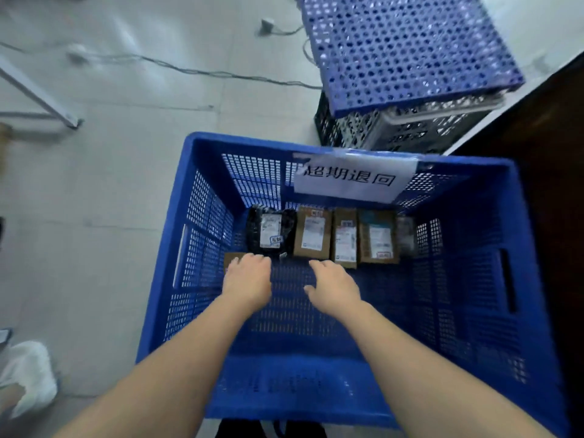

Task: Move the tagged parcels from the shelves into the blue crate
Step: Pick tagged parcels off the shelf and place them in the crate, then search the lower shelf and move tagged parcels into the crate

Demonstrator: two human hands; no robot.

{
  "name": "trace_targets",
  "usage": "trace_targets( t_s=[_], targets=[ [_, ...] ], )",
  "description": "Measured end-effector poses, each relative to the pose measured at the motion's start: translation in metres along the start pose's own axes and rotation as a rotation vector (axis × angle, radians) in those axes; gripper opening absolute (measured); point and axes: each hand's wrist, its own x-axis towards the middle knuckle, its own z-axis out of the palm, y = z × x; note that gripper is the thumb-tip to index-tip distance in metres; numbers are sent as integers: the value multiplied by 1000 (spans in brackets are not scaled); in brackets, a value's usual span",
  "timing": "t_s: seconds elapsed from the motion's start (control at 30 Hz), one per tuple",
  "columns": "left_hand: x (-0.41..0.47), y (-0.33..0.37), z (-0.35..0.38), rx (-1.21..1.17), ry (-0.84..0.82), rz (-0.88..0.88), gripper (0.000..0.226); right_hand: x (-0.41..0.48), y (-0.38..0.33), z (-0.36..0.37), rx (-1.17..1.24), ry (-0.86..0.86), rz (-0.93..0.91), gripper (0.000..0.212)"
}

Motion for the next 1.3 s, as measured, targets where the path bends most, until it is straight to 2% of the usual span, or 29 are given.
trace_targets(
  t_s=[0.13,0.4,0.7,1.13,1.3],
  targets=[
    [-26,25,-45,94,44,129,28,-53,2,-38,-30,95,51,53],
    [-86,68,-119,229,165,366,26,-164,9,-79,15,278,187,50],
    [-172,139,-176,324,305,645,26,-307,24,-90,81,525,409,51],
    [-312,307,-217,407,471,1055,24,-513,91,-75,177,777,731,58],
    [-362,384,-209,416,522,1165,34,-595,135,-58,196,825,830,52]
  ],
)
